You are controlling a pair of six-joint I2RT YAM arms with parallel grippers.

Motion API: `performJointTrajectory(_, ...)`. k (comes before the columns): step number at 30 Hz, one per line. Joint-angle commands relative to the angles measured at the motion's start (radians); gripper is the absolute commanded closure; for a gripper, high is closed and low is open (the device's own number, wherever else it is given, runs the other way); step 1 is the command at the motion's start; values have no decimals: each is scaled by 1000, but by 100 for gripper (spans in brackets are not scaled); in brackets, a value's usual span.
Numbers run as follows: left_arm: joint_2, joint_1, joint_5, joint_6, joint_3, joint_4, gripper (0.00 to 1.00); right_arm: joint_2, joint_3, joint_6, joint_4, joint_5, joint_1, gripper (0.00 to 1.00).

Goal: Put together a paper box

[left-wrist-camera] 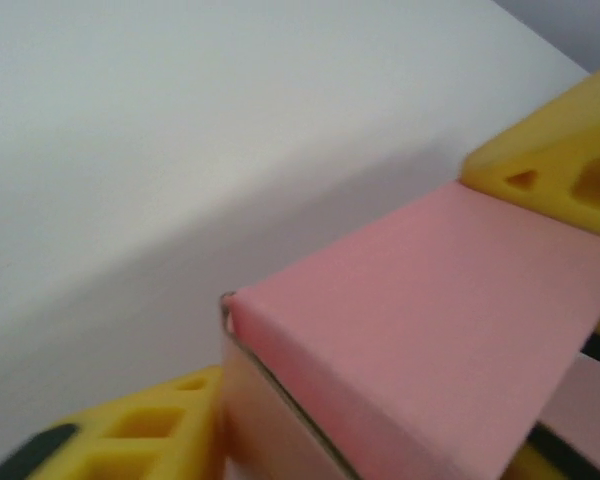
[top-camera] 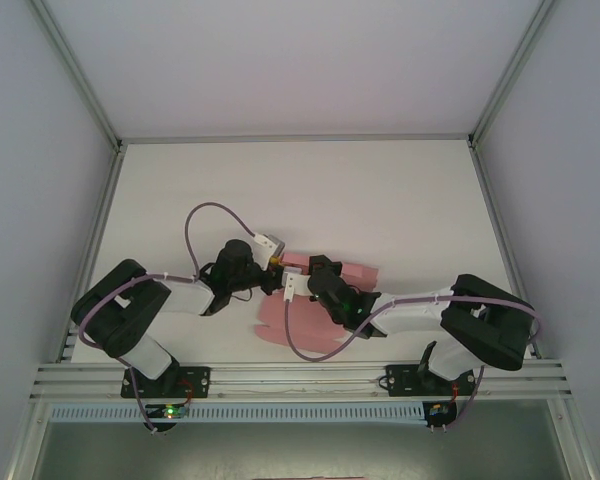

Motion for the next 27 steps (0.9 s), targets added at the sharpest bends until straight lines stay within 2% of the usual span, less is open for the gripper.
performJointTrajectory(1,-29,-60,-290,31,12,-29,75,54,-29,45,-169,-25,36,100)
performJointTrajectory(3,-34,-118,-471,35,21,-59,76,54,-24,63,-170,-20,43,100)
performJointTrajectory(5,-36,-144,-578,0,13,-53,82,45,-26,79,-164,-16,47,100)
performJointTrajectory(6,-36,-146,-598,-22,9,-53,87,39,-26,90,-164,-11,49,100)
performJointTrajectory(10,-4,-180,-609,-21,-5,-9,87,18,-33,114,-155,-25,62,100)
performJointTrajectory(12,19,-206,-654,-11,10,-12,92,14,-28,122,-151,-21,66,100)
performJointTrajectory(14,35,-232,-720,6,28,-29,100,9,-24,132,-145,-13,68,100)
performJointTrajectory(17,51,-254,-777,37,49,-60,100,-12,-27,147,-148,-13,69,100)
performJointTrajectory(19,55,-260,-759,44,37,-31,100,-42,-31,170,-146,-1,68,79)
performJointTrajectory(21,55,-259,-736,48,5,30,100,-96,-34,181,-155,-4,69,75)
performJointTrajectory(22,54,-260,-729,57,-9,59,100,-133,-35,191,-158,-16,68,63)
performJointTrajectory(23,54,-260,-720,70,-22,84,100,-183,-37,199,-166,-38,67,43)
performJointTrajectory(24,52,-259,-712,76,-30,100,100,-228,-38,205,-177,-59,66,37)
performJointTrajectory(27,60,-263,-668,112,-52,165,100,-355,-42,234,-221,-118,46,35)
